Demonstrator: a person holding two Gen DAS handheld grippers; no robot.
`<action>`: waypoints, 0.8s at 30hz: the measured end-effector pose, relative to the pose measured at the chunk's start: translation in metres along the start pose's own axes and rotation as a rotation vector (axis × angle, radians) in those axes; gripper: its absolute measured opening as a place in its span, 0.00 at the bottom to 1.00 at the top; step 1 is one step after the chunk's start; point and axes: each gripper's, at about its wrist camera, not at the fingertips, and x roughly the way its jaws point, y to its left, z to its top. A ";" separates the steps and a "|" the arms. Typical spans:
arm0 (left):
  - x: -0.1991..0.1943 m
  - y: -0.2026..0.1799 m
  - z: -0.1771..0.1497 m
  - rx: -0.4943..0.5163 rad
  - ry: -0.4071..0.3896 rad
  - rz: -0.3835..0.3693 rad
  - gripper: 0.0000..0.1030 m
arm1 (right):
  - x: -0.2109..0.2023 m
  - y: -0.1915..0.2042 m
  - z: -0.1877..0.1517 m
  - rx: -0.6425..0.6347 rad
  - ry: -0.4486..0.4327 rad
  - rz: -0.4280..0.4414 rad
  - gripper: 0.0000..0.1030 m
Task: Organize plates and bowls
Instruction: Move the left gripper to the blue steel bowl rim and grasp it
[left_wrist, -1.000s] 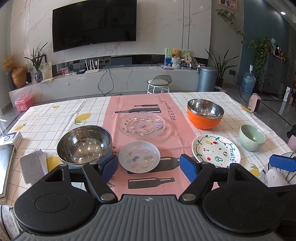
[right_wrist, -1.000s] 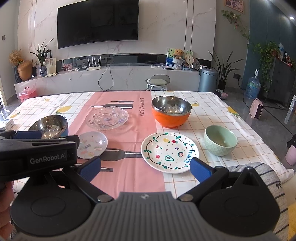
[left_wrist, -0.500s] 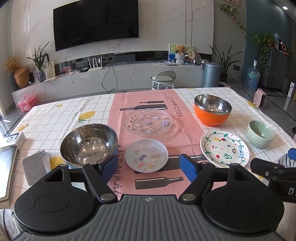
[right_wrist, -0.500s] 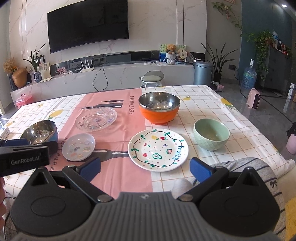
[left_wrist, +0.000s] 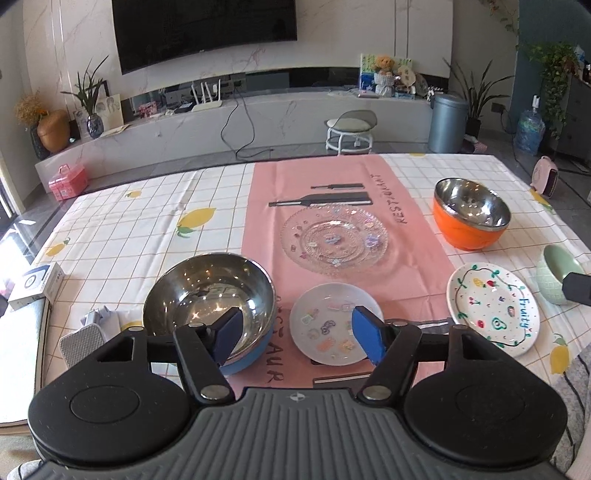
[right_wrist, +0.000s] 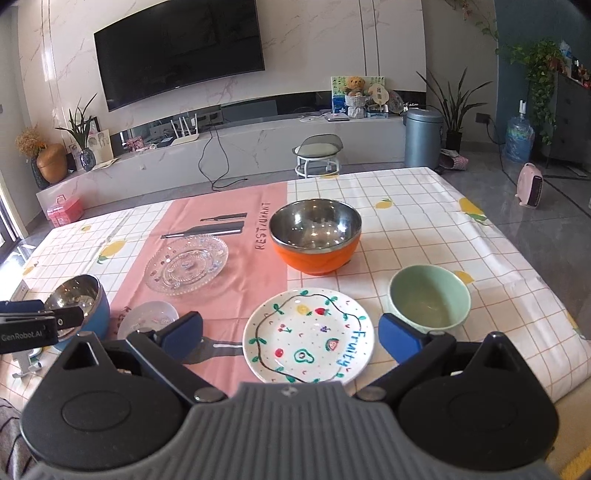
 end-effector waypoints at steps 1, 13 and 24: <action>0.006 0.002 0.002 -0.006 0.025 0.006 0.72 | 0.004 0.003 0.004 -0.002 0.004 0.015 0.93; 0.011 0.018 0.042 -0.031 0.056 -0.008 0.58 | 0.035 0.015 0.055 0.035 0.008 0.065 0.80; 0.050 0.087 0.032 -0.123 0.160 0.219 0.58 | 0.103 0.119 0.062 -0.105 0.238 0.327 0.64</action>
